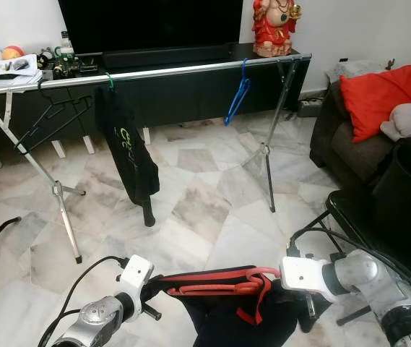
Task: Hang hanger
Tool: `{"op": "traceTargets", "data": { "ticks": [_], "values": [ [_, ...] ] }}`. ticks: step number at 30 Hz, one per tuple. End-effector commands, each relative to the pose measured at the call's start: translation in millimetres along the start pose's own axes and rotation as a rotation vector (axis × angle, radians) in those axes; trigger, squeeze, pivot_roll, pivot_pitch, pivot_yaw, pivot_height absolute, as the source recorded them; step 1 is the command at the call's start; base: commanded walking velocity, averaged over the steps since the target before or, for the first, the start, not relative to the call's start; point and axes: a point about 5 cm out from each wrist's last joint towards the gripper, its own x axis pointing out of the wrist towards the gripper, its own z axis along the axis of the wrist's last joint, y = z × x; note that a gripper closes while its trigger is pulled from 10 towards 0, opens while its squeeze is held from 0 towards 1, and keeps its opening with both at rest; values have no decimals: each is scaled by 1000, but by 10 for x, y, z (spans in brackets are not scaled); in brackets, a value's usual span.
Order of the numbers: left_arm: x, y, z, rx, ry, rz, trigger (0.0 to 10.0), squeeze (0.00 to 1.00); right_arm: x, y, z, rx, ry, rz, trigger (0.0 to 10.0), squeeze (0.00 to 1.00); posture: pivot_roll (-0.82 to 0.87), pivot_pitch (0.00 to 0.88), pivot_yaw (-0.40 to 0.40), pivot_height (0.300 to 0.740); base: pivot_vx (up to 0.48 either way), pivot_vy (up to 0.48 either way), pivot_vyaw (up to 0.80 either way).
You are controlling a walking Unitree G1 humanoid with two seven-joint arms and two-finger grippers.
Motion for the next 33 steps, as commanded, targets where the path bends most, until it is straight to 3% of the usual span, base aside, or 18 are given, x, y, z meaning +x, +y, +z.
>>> {"op": "traceTargets", "data": {
  "ticks": [1, 6, 13, 20, 33],
  "values": [
    [-282, 423, -290, -63, 116, 197, 0, 0, -465, 62, -396, 92, 208, -32, 0, 0, 8, 85, 10, 740, 0, 0, 0],
    [-279, 433, -264, -47, 109, 188, 0, 0, -422, 37, -432, 47, 282, -88, 0, 0, 13, 89, 9, 740, 0, 0, 0],
    [-231, 459, -81, 16, 52, 139, 0, 0, -235, 13, -353, 38, 249, -117, 0, 0, 22, 94, 9, 740, 0, 0, 0],
    [-145, 367, 245, 111, -51, -48, 0, 0, 9, 25, -302, -11, 271, -156, 0, 0, 35, 96, 9, 740, 0, 0, 0],
    [-158, 164, 425, 186, -84, -282, 0, 0, 271, -56, -157, 52, 186, -338, 0, 0, 42, 101, 13, 740, 0, 0, 0]
  ]
}}
